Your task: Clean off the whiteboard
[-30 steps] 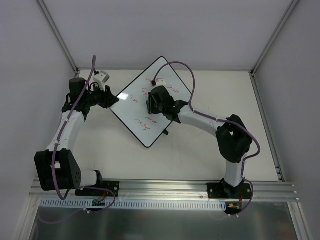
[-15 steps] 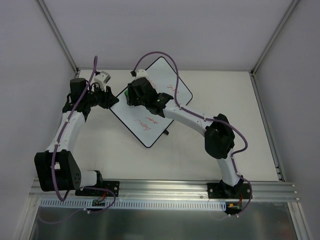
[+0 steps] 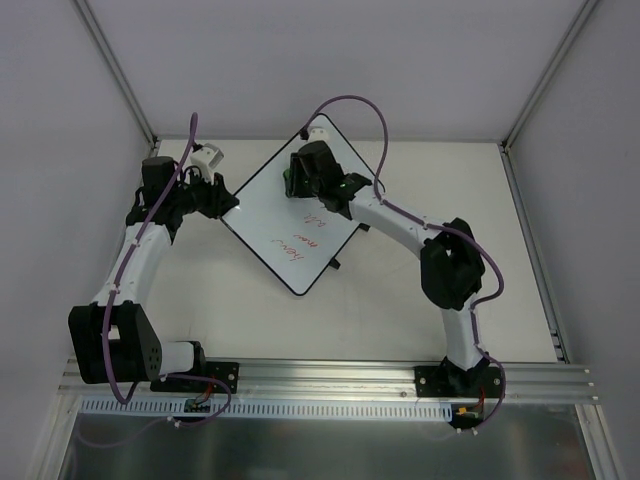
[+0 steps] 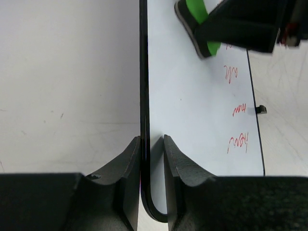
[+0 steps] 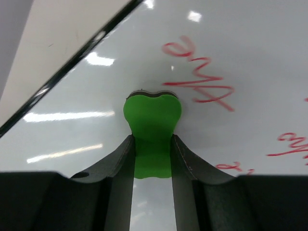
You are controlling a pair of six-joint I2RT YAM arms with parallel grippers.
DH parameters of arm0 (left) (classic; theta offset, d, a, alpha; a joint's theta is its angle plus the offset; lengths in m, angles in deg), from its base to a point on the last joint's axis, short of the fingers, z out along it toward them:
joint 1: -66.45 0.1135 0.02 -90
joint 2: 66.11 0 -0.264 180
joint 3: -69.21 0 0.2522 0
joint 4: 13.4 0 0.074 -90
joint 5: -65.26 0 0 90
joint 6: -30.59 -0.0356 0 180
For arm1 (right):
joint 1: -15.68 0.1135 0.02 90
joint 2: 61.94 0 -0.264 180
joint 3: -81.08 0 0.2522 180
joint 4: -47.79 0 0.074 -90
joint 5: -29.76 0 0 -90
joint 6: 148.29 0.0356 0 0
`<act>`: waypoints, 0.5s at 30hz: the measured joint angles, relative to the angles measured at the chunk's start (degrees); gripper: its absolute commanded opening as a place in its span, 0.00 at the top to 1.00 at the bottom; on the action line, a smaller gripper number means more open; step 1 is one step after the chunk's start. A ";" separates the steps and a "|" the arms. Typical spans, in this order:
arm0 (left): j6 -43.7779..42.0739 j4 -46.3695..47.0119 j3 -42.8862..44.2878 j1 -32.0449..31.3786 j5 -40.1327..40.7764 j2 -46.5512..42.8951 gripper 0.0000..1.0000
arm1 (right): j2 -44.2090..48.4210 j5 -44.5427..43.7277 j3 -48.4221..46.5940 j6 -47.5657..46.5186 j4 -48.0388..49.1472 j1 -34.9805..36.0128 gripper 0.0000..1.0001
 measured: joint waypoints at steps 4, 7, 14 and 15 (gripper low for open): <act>-0.20 -0.81 0.00 -0.13 -0.09 -0.31 1.00 | 0.02 0.92 1.40 0.07 -0.07 -5.81 1.00; -0.33 -0.98 0.00 -0.50 -0.33 -0.90 1.00 | -0.33 1.31 1.51 -0.76 -0.66 -9.20 1.00; -1.01 -2.43 0.00 -0.76 -0.35 -1.27 1.00 | -1.62 3.54 -1.09 -4.76 -1.99 -9.16 1.00; -1.03 -2.62 0.00 -0.87 -0.33 -1.27 1.00 | -1.95 3.96 -2.10 -5.60 -2.36 -8.57 1.00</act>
